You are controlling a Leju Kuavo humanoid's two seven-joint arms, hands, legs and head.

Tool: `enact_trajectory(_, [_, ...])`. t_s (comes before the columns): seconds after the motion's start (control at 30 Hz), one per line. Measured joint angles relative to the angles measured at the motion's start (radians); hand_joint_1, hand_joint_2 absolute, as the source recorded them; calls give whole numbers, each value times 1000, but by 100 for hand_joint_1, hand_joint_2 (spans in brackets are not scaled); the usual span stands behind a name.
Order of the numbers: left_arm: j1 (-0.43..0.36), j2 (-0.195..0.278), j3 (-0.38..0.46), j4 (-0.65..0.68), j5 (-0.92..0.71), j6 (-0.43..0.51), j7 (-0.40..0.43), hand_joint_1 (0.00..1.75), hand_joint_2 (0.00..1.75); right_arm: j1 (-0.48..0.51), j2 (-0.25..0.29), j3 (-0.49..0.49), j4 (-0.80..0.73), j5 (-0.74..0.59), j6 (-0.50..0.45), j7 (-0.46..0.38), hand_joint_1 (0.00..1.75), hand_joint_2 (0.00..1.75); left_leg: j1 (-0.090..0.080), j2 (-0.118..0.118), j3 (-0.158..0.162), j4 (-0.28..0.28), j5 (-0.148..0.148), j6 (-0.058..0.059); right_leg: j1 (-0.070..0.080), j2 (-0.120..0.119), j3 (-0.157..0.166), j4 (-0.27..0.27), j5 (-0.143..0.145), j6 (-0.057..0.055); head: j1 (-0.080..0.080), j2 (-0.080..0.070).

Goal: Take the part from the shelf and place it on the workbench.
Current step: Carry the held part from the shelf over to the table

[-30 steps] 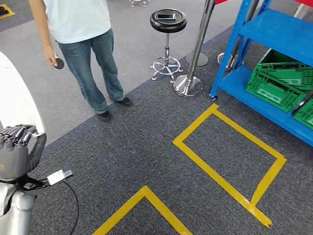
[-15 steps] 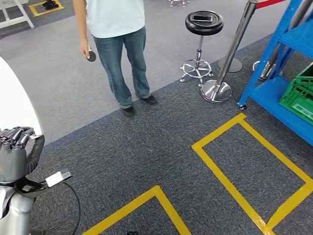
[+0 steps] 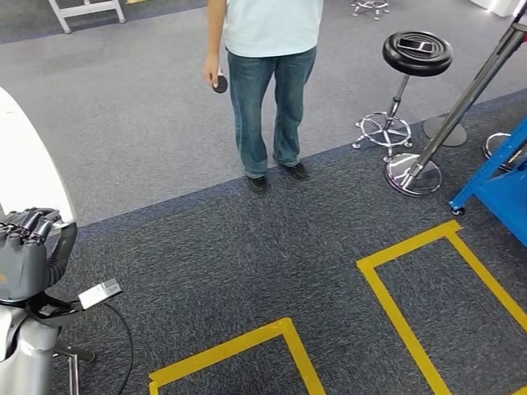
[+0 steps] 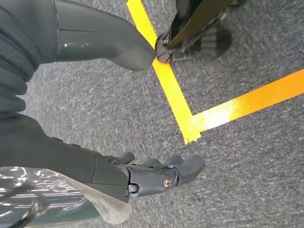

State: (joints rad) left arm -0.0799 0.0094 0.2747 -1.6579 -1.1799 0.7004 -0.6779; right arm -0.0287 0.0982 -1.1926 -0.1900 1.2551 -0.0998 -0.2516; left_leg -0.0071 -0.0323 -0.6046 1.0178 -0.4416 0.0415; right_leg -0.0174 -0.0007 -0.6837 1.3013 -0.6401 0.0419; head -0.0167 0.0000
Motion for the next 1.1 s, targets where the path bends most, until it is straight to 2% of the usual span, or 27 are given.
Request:
enact_trajectory(0.03, [0,0,0,1,0,0,0,175,175,0,0,0,0,0,0,0,0,175,0,-13,2,1,-1,-1,0,2,8,-37,36,-2,0,0])
enact_trajectory(0.07, [0,0,0,1,0,0,0,175,175,0,-1,0,0,0,-1,0,0,175,1,-25,4,2,-2,-3,-1,11,32,-105,82,-4,0,0])
enact_trajectory(0.13, [-1,0,0,1,0,0,0,175,175,-3,-2,0,0,0,-1,0,0,175,1,-46,3,7,-6,-10,-3,45,87,-235,138,-7,0,0])
enact_trajectory(0.17, [-1,0,0,1,0,0,0,175,175,-3,-2,0,0,0,-1,0,0,175,2,-54,1,8,-5,-16,-4,58,103,-267,146,-9,-1,0])
enact_trajectory(0.2, [-2,-1,0,1,0,0,0,175,175,-3,-2,0,0,0,-1,0,0,175,3,-63,-2,9,-4,-21,-2,63,109,-276,142,-11,-1,0])
enact_trajectory(0.27, [1,0,0,1,0,0,0,175,175,-3,-1,0,1,0,0,0,0,175,8,-76,-4,7,-1,-32,0,46,115,-280,146,-20,-1,0])
enact_trajectory(0.3, [2,1,0,2,0,0,0,175,175,-3,-1,0,1,0,0,0,0,175,8,-67,-7,14,-7,-37,-1,38,117,-283,148,-26,-2,0])
enact_trajectory(0.33, [1,3,0,2,0,0,0,175,175,-3,-1,0,1,0,-1,0,0,175,8,-48,-19,39,-23,-42,-2,28,120,-285,149,-32,-5,0])
enact_trajectory(0.4, [-2,4,0,2,1,0,0,175,175,-2,-1,0,1,-1,-1,-1,0,175,8,1,-69,150,-80,-50,1,8,124,-287,147,-42,-10,0])
enact_trajectory(0.43, [-2,4,0,2,1,0,0,175,175,-1,-1,0,1,-1,-2,-1,0,175,10,14,-102,219,-109,-53,3,-3,125,-287,145,-45,-12,0])
enact_trajectory(0.47, [-1,3,-1,3,2,0,0,175,175,0,-2,0,1,-1,-2,-1,0,175,12,20,-127,271,-126,-54,6,-14,125,-287,143,-46,-12,0])
enact_trajectory(0.5, [0,3,-1,5,2,0,0,175,175,0,-2,0,1,-1,-2,-1,0,175,13,22,-138,293,-126,-54,8,-25,126,-287,142,-47,-12,0])
enact_trajectory(0.53, [1,3,0,6,3,0,0,175,175,0,-2,0,1,-1,-2,-1,0,175,13,23,-128,274,-106,-52,10,-34,128,-287,140,-47,-12,0])
enact_trajectory(0.57, [1,3,0,7,3,0,0,175,175,-1,-2,0,1,-1,-2,-1,0,175,12,29,-99,219,-73,-47,11,-44,131,-287,138,-47,-12,0])
enact_trajectory(0.63, [-1,3,-1,7,3,0,0,175,175,-2,-2,0,1,-1,-1,-1,0,175,2,65,-27,79,-20,-35,15,-61,137,-287,133,-42,-12,0])
enact_trajectory(0.67, [-3,3,-1,7,4,0,0,175,175,-2,-2,0,1,-1,-1,-2,0,175,-4,81,-3,34,-10,-29,16,-69,139,-287,131,-39,-12,0])
enact_trajectory(0.7, [-5,3,-1,7,4,0,0,175,175,-3,-2,0,1,-1,-2,-2,0,175,-9,90,6,12,-12,-24,18,-77,140,-287,129,-34,-11,0])
enact_trajectory(0.77, [-5,4,-1,7,5,0,0,175,175,-3,-2,0,1,-2,-2,-2,0,175,-11,75,8,4,-13,-15,17,-92,143,-289,125,-24,-10,0])
enact_trajectory(0.8, [-4,4,-1,7,6,0,0,175,175,-4,-2,0,1,-2,-1,-2,0,175,-10,67,11,-1,-10,-11,16,-86,143,-285,120,-19,-9,0])
enact_trajectory(0.87, [-5,5,-1,7,6,0,0,175,175,-5,-2,0,1,-1,-1,-2,0,175,-3,50,18,-12,-5,0,14,-45,115,-225,83,-11,-5,0])
enact_trajectory(0.9, [-7,5,-1,7,6,0,0,175,175,-5,-2,0,2,-1,-1,-2,0,175,-2,43,19,-13,-5,3,13,-21,85,-168,55,-9,-2,0])
enact_trajectory(0.93, [-8,5,-1,7,6,0,0,175,175,-3,-1,0,2,-1,-1,-2,0,175,-1,34,18,-13,-5,6,12,-7,49,-98,27,-7,0,0])
enact_trajectory(0.97, [-7,4,-1,8,6,0,0,175,175,-1,-1,0,3,-1,-1,-2,0,175,-1,24,18,-12,-5,7,11,-3,16,-41,10,-5,1,0])
enact_trajectory(1.0, [-6,4,-1,8,6,0,0,175,175,0,-2,0,3,-1,-1,-2,0,175,-1,13,18,-12,-6,7,10,-2,-4,-13,11,-4,1,0])
enact_trajectory(1.03, [-5,4,-1,8,6,0,0,175,175,1,-2,0,3,-1,-2,-2,0,175,0,1,19,-11,-6,6,9,-1,-7,-21,31,-2,1,0])
enact_trajectory(1.1, [-5,4,-1,8,7,0,0,175,175,1,-2,0,3,-1,-2,-2,0,175,4,-22,20,-5,-10,1,3,12,36,-133,106,1,1,0])
